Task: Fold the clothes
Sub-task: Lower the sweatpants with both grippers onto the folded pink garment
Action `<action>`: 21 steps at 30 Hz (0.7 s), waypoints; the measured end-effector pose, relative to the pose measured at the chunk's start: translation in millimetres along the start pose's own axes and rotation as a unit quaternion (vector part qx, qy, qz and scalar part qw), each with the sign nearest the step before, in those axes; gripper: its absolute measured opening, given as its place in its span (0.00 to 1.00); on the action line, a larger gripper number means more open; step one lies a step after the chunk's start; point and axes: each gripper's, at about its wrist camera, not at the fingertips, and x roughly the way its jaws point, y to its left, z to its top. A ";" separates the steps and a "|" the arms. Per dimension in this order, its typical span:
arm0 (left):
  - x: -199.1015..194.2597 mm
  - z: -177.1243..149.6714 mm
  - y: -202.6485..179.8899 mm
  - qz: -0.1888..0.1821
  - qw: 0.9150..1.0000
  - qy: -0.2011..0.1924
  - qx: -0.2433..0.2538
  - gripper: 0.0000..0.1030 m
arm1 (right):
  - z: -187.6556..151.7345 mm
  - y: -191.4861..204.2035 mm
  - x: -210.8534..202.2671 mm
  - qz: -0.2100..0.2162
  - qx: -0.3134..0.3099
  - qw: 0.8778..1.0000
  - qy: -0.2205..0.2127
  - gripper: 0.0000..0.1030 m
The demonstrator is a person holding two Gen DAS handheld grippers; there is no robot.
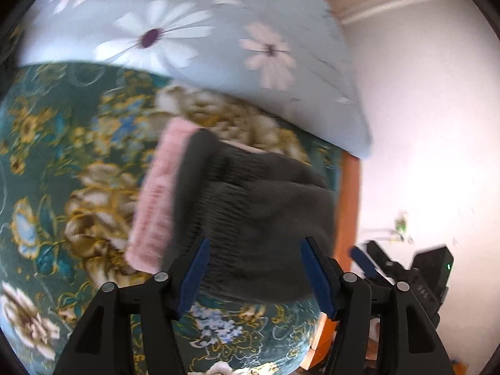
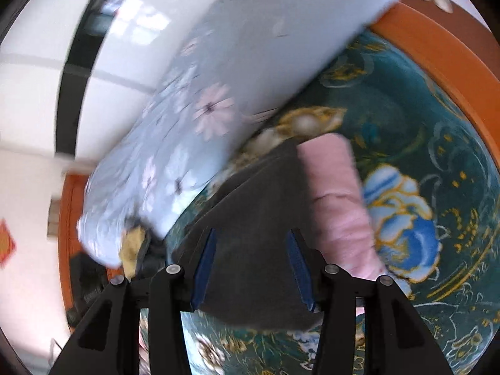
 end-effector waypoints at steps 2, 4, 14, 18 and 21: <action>12.9 -1.2 -14.1 0.017 0.999 0.015 0.042 0.63 | -11.6 16.1 9.9 -0.008 -0.044 0.999 0.016 0.48; 28.7 -0.6 -17.4 0.057 0.996 0.018 0.071 0.63 | -21.2 23.2 27.2 -0.043 -0.078 0.996 0.032 0.48; 78.1 6.7 31.0 0.147 0.989 0.026 0.016 0.67 | -23.0 -10.4 75.7 -0.093 -0.016 0.993 0.066 0.49; 83.7 12.2 45.2 0.128 0.991 0.033 -0.019 0.67 | -19.2 -20.2 80.7 -0.091 0.003 0.994 0.062 0.49; 80.8 8.7 44.3 0.125 0.992 0.033 -0.008 0.68 | -17.8 -19.4 81.9 -0.097 0.001 0.993 0.064 0.49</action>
